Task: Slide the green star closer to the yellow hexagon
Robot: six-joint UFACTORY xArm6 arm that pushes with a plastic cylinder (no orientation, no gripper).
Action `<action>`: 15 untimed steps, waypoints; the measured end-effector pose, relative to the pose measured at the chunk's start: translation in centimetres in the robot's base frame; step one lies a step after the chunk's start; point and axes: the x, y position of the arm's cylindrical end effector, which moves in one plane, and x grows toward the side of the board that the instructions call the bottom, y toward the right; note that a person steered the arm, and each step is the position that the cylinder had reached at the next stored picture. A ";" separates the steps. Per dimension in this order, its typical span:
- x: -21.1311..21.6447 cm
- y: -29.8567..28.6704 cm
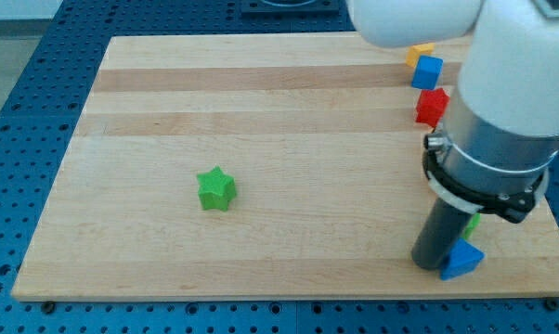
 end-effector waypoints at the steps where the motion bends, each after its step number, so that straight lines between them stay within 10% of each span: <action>1: -0.2 -3.4; 3: -5.4 -18.7; 9: -4.4 -23.3; 12: -11.5 -16.6; 15: -9.4 -31.4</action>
